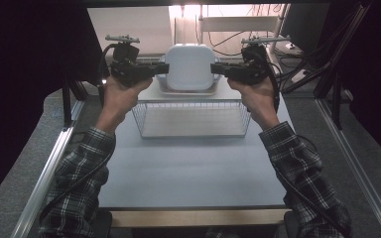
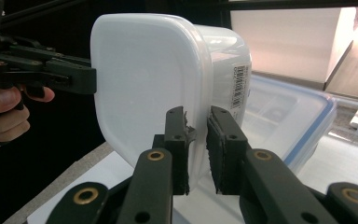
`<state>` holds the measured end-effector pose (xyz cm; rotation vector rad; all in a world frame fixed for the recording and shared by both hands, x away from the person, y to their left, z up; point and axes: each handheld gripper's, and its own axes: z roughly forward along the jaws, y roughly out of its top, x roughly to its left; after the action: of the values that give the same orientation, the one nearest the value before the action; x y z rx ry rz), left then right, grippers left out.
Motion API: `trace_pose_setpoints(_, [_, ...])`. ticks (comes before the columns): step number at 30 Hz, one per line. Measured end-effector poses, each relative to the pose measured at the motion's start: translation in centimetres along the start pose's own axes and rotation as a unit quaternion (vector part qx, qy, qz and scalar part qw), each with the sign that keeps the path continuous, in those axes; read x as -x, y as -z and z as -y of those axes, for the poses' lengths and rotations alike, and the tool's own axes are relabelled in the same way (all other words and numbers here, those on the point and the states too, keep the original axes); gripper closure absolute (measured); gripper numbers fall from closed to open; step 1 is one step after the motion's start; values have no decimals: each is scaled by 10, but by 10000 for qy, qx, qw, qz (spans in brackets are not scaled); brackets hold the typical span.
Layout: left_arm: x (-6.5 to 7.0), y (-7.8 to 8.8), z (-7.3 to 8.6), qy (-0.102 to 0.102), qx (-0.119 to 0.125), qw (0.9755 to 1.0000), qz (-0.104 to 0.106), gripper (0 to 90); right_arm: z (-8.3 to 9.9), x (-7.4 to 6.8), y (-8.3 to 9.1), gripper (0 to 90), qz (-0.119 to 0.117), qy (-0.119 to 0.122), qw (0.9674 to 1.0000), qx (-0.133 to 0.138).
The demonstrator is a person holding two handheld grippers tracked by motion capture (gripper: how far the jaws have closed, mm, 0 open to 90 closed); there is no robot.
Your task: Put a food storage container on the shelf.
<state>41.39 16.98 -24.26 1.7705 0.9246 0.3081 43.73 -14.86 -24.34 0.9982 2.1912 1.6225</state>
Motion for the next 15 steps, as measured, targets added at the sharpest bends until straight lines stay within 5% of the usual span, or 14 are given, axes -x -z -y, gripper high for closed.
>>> trace_pose_setpoints(15, [-24,-23,-21,247,-202,9995,-38,778,-22,20,-21,771,200,-198,9995,-163])
